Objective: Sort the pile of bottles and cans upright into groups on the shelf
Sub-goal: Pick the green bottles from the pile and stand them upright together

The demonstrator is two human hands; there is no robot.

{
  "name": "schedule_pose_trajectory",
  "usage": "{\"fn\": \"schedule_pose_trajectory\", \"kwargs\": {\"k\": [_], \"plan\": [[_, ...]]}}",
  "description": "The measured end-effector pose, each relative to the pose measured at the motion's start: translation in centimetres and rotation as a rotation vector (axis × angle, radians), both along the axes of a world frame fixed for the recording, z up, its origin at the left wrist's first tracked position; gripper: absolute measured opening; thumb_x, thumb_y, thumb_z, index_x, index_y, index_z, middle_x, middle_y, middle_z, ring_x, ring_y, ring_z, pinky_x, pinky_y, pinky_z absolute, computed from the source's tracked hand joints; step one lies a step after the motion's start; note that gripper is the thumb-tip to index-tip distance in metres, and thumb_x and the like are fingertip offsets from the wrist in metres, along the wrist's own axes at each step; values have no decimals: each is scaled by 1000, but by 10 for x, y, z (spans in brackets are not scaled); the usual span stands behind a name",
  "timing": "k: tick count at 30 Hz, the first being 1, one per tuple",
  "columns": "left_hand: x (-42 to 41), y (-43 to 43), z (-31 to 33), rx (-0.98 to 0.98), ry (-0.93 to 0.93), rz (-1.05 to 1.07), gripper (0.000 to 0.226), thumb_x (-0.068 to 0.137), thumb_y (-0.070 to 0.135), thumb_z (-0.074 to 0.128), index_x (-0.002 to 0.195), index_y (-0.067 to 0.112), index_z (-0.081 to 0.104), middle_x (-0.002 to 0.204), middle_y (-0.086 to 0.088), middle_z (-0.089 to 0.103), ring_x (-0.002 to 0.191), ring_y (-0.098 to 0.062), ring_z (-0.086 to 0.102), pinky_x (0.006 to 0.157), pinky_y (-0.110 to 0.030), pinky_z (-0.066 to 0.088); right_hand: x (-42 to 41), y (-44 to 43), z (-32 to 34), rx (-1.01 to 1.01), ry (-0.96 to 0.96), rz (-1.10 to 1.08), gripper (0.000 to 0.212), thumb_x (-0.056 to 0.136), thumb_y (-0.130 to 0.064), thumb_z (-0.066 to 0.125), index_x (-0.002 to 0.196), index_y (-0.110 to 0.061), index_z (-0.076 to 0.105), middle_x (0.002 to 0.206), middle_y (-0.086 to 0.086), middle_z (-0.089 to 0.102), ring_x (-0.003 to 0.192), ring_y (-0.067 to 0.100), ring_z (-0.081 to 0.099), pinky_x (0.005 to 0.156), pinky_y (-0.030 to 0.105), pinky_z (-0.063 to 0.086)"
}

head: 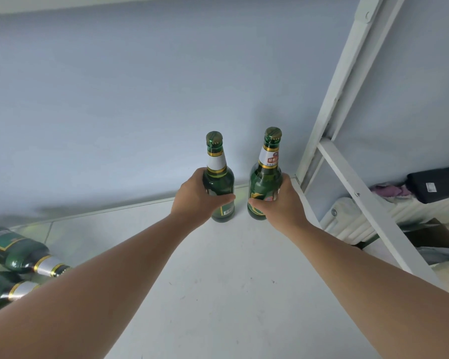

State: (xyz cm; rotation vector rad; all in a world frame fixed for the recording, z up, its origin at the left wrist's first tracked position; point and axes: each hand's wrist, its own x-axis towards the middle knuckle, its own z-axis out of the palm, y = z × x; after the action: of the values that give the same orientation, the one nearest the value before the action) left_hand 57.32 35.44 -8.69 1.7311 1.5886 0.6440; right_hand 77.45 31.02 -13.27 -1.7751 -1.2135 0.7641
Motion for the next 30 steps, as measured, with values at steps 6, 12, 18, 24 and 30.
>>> {"fn": "schedule_pose_trajectory", "kwargs": {"k": [6,12,18,24,30], "plan": [[-3,3,-1,-41,36,-32,56,70,42,86,114,33,53,95,18,63,84,-1,60,62,-24,44,-1,1,-4,-32,19,-4,65,76,-27,85,128,-23,46,110,-10,64,92,14,61,66,15,41],[-9,8,7,-133,28,-117,74,72,37,89,131,28,46,108,20,60,102,-6,61,70,-20,44,-4,2,-1,-69,40,-19,68,74,-24,87,128,-20,44,109,-7,63,91,14,62,64,16,42],[-38,0,7,-182,78,-115,112,70,50,88,157,23,23,157,5,39,139,-16,44,95,-32,47,-12,-13,-4,-186,17,-98,92,75,-32,87,146,-5,35,127,4,60,100,16,64,73,20,45],[-104,-45,7,-132,123,-94,92,77,56,81,151,26,35,145,12,48,126,-6,51,78,-21,46,-26,-45,-18,-240,-54,-236,94,74,-40,88,145,-3,39,143,15,50,127,32,54,103,42,48],[-179,-107,8,-135,117,-79,66,82,53,76,138,28,51,130,13,58,117,-3,57,91,-24,45,-89,-82,-22,-311,-47,-216,78,79,-32,84,140,-2,45,135,18,53,119,33,58,98,46,51]]}}
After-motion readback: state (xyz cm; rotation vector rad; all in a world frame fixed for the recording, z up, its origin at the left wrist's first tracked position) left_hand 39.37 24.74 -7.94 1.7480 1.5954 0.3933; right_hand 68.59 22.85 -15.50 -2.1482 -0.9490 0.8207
